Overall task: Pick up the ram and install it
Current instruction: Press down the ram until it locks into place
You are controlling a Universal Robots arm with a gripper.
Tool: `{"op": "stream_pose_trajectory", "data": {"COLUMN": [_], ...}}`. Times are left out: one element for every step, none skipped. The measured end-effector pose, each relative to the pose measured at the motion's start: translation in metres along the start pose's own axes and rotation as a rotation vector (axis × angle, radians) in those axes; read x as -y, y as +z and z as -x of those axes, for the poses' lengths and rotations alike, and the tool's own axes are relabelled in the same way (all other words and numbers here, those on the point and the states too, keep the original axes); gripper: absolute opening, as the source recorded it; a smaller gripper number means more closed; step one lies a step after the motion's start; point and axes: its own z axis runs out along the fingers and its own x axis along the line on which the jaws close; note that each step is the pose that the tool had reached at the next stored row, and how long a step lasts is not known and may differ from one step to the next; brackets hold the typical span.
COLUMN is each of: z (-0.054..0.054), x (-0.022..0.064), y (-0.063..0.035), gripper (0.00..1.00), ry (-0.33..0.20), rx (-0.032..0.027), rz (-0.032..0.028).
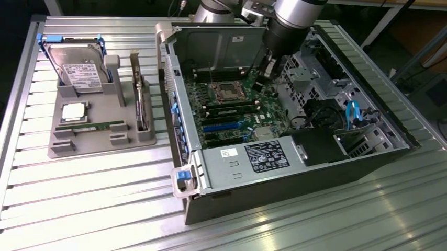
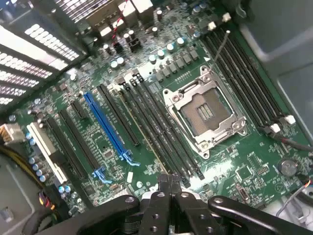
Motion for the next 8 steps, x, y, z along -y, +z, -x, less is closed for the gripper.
{"op": "stream_pose_trajectory", "data": {"z": [0.0, 0.0, 0.0, 0.0, 0.0, 0.0, 0.0, 0.0], "x": [0.0, 0.0, 0.0, 0.0, 0.0, 0.0, 0.0, 0.0], "y": [0.0, 0.0, 0.0, 0.0, 0.0, 0.0, 0.0, 0.0], "gripper": [0.11, 0.11, 0.11, 0.11, 0.11, 0.11, 0.11, 0.11], "ry": [0.038, 0.068, 0.094, 0.107, 0.12, 0.133, 0.146, 0.16], "rx": [0.0018, 0.0031, 0.0044, 0.005, 0.0057, 0.0063, 0.0069, 0.0076], "rz": [0.0017, 0.003, 0.0043, 0.0048, 0.0055, 0.0061, 0.0067, 0.0073]}}
